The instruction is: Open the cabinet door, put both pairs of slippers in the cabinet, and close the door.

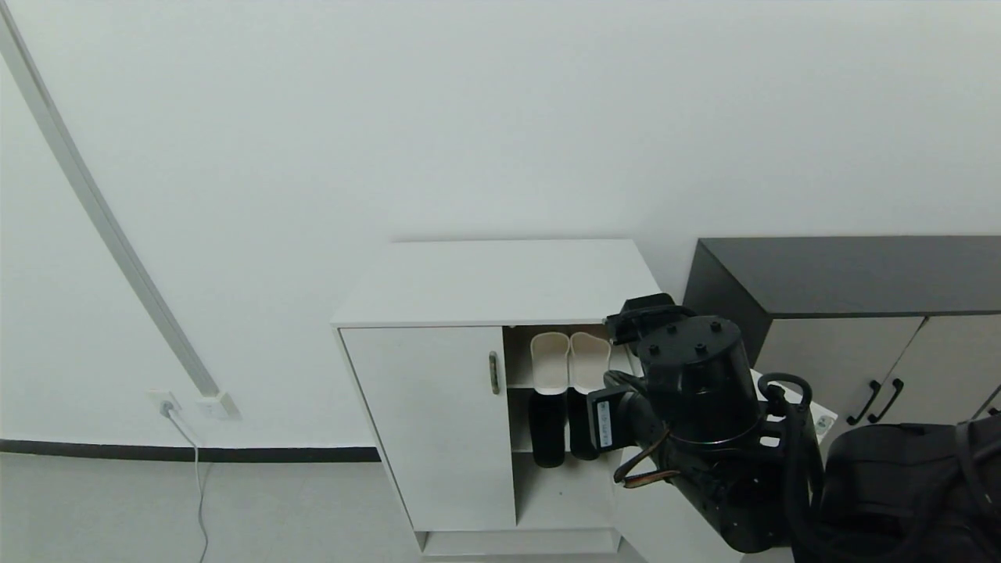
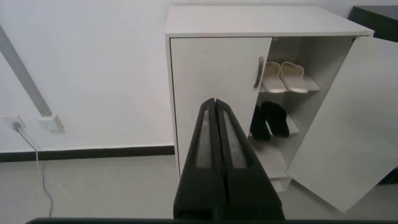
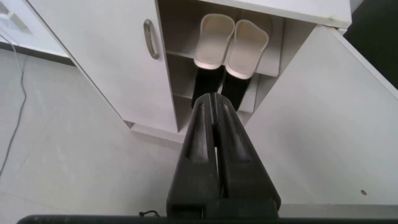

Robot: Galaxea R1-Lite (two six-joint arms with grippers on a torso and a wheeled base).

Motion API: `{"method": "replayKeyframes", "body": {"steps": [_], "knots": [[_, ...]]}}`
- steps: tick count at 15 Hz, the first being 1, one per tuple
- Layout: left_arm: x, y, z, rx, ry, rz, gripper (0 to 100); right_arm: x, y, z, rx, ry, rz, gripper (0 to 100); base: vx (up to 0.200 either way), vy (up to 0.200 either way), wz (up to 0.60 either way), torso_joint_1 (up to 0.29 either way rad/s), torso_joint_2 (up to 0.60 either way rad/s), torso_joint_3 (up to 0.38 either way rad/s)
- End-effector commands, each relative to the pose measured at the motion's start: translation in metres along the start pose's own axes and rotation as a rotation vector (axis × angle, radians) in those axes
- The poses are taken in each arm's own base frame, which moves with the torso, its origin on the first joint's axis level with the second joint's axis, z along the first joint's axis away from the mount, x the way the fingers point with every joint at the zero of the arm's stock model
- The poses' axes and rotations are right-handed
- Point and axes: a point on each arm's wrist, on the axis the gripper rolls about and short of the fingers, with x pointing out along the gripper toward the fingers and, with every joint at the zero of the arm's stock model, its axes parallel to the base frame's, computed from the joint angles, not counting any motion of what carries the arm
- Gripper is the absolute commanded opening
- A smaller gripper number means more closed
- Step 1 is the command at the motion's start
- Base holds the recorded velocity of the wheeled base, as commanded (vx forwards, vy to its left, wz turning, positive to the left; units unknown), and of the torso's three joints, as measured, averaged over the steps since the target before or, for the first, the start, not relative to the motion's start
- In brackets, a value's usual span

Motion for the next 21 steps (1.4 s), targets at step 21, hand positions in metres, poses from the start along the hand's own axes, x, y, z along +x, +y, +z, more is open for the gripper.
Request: {"method": "replayKeyframes", "body": {"steps": [21], "knots": [[0.0001, 0.0000, -0.0001, -0.001, 0.001, 0.000, 0, -0.0004, -0.0015, -0.0071, -0.029, 0.013, 0.013, 0, 0.000, 0.000, -0.14, 0.001, 0.00, 0.000]]}}
